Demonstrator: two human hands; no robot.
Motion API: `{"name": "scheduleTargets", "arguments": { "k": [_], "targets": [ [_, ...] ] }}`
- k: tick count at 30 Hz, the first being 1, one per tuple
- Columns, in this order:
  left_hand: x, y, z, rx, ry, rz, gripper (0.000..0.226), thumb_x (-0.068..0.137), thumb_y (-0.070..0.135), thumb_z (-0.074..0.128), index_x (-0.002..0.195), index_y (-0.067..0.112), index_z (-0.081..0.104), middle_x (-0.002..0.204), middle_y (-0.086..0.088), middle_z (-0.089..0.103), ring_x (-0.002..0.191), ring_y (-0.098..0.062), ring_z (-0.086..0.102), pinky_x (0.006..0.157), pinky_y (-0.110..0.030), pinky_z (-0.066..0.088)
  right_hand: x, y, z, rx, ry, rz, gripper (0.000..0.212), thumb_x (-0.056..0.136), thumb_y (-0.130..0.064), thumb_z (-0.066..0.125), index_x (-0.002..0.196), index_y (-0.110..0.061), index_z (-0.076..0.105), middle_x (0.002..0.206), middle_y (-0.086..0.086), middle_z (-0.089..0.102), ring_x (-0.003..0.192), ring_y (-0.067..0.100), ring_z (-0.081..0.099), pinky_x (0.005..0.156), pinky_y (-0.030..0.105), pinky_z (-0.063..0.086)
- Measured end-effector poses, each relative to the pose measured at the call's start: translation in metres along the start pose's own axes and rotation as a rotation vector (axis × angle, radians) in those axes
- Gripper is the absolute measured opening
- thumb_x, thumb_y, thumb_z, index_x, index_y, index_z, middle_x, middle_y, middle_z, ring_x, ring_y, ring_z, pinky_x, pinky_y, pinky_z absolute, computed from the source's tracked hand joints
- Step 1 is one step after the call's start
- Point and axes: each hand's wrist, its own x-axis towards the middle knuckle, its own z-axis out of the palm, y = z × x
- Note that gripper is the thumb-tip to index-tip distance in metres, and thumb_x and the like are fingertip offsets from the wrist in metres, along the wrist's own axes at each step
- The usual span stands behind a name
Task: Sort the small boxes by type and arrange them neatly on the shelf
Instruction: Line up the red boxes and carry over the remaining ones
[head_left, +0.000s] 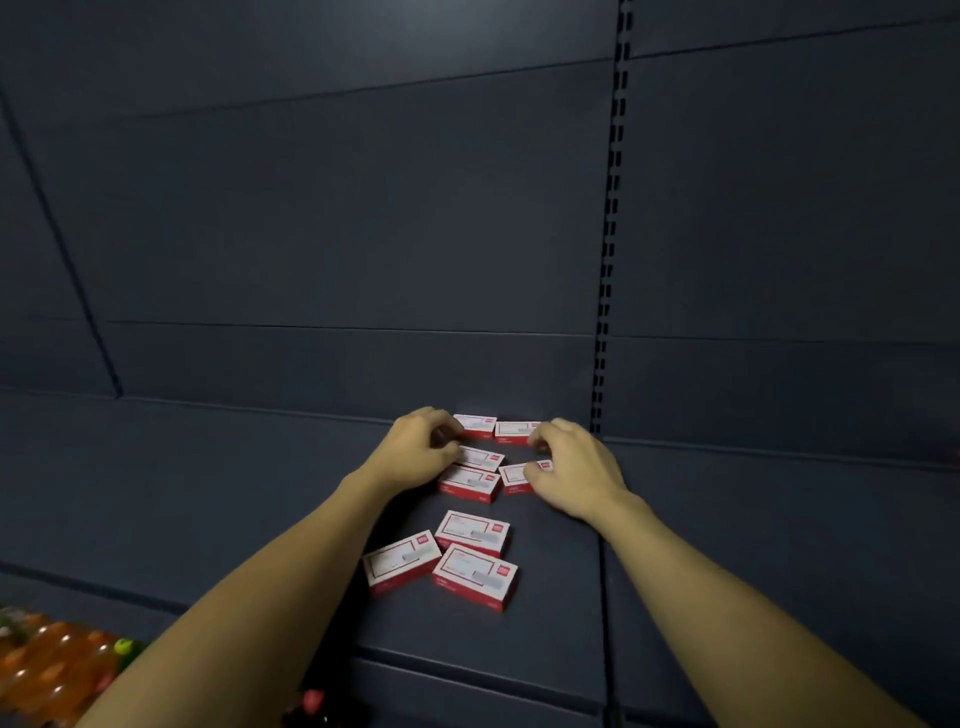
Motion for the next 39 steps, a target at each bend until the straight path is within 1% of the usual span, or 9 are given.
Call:
{"name": "scheduleTargets", "arguments": {
  "k": [4, 7, 11, 16, 20, 26, 30, 34, 39],
  "targets": [
    [0.003, -0.015, 0.002, -0.168, -0.004, 0.044, 0.027, 0.09, 0.021, 0.069, 0.117, 0.024, 0.069, 0.116, 0.008, 0.062, 0.103, -0.009, 0.061, 0.091, -0.026, 0.05, -0.002, -0.002, 0.003, 0.009, -0.008, -0.015, 0.038, 0.08, -0.031, 0.06, 0.116, -0.019, 0.064, 0.114, -0.007, 0.06, 0.11, 0.015, 0.054, 0.091, 0.032, 0.047],
    [0.005, -0.022, 0.005, -0.298, 0.009, 0.061, 0.032, 0.088, 0.016, 0.07, 0.118, 0.027, 0.068, 0.115, 0.011, 0.064, 0.101, -0.001, 0.06, 0.084, -0.017, 0.049, -0.003, -0.002, 0.003, 0.035, -0.029, -0.041, 0.046, 0.074, -0.035, 0.053, 0.116, -0.019, 0.063, 0.113, -0.008, 0.059, 0.108, 0.013, 0.054, 0.092, 0.034, 0.048],
    [0.004, -0.024, 0.004, -0.316, -0.032, 0.105, 0.04, 0.087, 0.011, 0.07, 0.121, 0.03, 0.065, 0.11, 0.019, 0.062, 0.099, 0.004, 0.059, 0.078, -0.01, 0.045, -0.002, 0.001, 0.003, 0.075, -0.057, -0.079, 0.05, 0.072, -0.035, 0.055, 0.12, -0.022, 0.06, 0.115, -0.012, 0.056, 0.11, 0.008, 0.052, 0.096, 0.032, 0.047],
    [0.007, -0.025, 0.004, -0.351, -0.201, 0.128, 0.041, 0.091, 0.006, 0.062, 0.124, 0.031, 0.064, 0.117, 0.015, 0.065, 0.107, -0.004, 0.062, 0.086, -0.021, 0.054, -0.003, 0.002, 0.002, 0.044, -0.109, -0.104, 0.057, 0.071, -0.038, 0.061, 0.126, -0.025, 0.056, 0.119, -0.014, 0.055, 0.113, 0.005, 0.051, 0.098, 0.03, 0.046],
    [0.008, -0.023, 0.002, -0.371, -0.276, 0.147, 0.043, 0.093, 0.004, 0.059, 0.126, 0.031, 0.062, 0.117, 0.013, 0.065, 0.108, -0.005, 0.062, 0.083, -0.021, 0.054, -0.003, 0.0, 0.004, 0.015, -0.122, -0.106, 0.057, 0.071, -0.038, 0.061, 0.126, -0.027, 0.054, 0.115, -0.015, 0.055, 0.108, 0.003, 0.052, 0.095, 0.028, 0.048],
    [0.009, -0.023, 0.001, -0.396, -0.342, 0.152, 0.044, 0.091, 0.006, 0.064, 0.127, 0.03, 0.063, 0.12, 0.014, 0.063, 0.109, -0.003, 0.06, 0.076, -0.009, 0.049, 0.0, 0.004, 0.008, -0.011, -0.088, -0.097, 0.052, 0.076, -0.036, 0.065, 0.127, -0.029, 0.052, 0.107, -0.016, 0.056, 0.1, 0.004, 0.052, 0.09, 0.028, 0.049],
    [0.011, -0.021, 0.003, -0.384, -0.262, 0.123, 0.035, 0.087, 0.023, 0.078, 0.12, 0.029, 0.067, 0.109, 0.013, 0.067, 0.103, -0.004, 0.063, 0.088, -0.023, 0.053, -0.001, 0.006, 0.011, -0.025, -0.059, -0.095, 0.05, 0.079, -0.033, 0.067, 0.127, -0.029, 0.051, 0.099, -0.017, 0.056, 0.095, 0.004, 0.053, 0.086, 0.03, 0.05],
    [0.011, -0.02, 0.003, -0.296, -0.175, 0.147, 0.034, 0.085, 0.031, 0.079, 0.117, 0.028, 0.069, 0.107, 0.016, 0.065, 0.098, -0.001, 0.061, 0.077, -0.015, 0.047, 0.001, 0.006, 0.01, -0.04, -0.05, -0.085, 0.051, 0.082, -0.033, 0.069, 0.128, -0.029, 0.049, 0.101, -0.015, 0.056, 0.097, 0.006, 0.052, 0.087, 0.03, 0.05],
    [0.012, -0.022, -0.001, -0.243, -0.188, 0.168, 0.039, 0.086, 0.028, 0.078, 0.123, 0.026, 0.065, 0.115, 0.011, 0.065, 0.105, -0.005, 0.06, 0.087, -0.02, 0.049, 0.002, 0.008, 0.011, -0.04, -0.051, -0.065, 0.054, 0.08, -0.038, 0.071, 0.128, -0.03, 0.049, 0.103, -0.018, 0.057, 0.099, 0.004, 0.052, 0.087, 0.032, 0.051]
  ]
}}
